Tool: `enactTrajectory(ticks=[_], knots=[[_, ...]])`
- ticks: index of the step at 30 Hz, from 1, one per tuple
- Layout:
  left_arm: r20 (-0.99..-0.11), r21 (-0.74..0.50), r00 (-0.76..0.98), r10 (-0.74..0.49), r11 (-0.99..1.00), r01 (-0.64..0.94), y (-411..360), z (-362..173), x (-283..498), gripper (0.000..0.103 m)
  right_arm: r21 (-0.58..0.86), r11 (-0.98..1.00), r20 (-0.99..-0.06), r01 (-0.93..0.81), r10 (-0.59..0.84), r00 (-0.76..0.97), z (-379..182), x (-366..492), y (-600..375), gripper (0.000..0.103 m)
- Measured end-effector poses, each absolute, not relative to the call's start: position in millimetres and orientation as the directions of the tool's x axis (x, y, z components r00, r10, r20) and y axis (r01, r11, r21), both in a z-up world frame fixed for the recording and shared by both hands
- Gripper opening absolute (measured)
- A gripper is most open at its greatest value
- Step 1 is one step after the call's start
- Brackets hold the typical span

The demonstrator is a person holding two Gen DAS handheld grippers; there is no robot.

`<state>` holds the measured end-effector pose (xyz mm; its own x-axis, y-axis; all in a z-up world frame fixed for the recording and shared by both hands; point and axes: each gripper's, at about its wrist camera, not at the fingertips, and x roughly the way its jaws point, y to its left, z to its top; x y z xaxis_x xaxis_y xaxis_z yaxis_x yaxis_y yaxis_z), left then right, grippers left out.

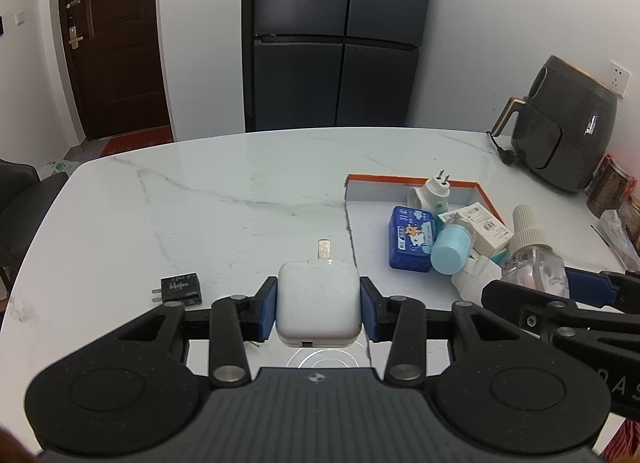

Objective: Organize rigid objects
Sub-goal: 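Carry the cube charger in the left tool while the right tool carries the glass bottle to the tray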

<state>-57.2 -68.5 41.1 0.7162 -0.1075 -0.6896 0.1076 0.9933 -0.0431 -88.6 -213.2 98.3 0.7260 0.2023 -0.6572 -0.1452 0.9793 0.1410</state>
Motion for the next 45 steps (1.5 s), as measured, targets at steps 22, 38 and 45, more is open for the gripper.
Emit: enactTrajectory(ticks=[22, 38, 45], knots=[[-0.682, -0.052, 0.715, -0.154, 0.985, 0.163, -100.7, 40.5, -55.1, 0.042, 0.136, 0.988, -0.649, -0.073, 0.145, 0.747, 105.0, -102.4, -247.4, 0.062], [-0.693, -0.062, 0.690, -0.210, 0.970, 0.234, -139.3, 30.1, -49.0, 0.042, 0.127, 0.992, -0.659, 0.016, 0.072, 0.749, 100.9, -107.1, -285.7, 0.062], [-0.696, -0.060, 0.683, -0.221, 0.966, 0.250, -152.2, 27.2, -46.4, 0.042, 0.125, 0.991, -0.665, 0.040, 0.054, 0.745, 97.6, -105.6, -296.8, 0.062]])
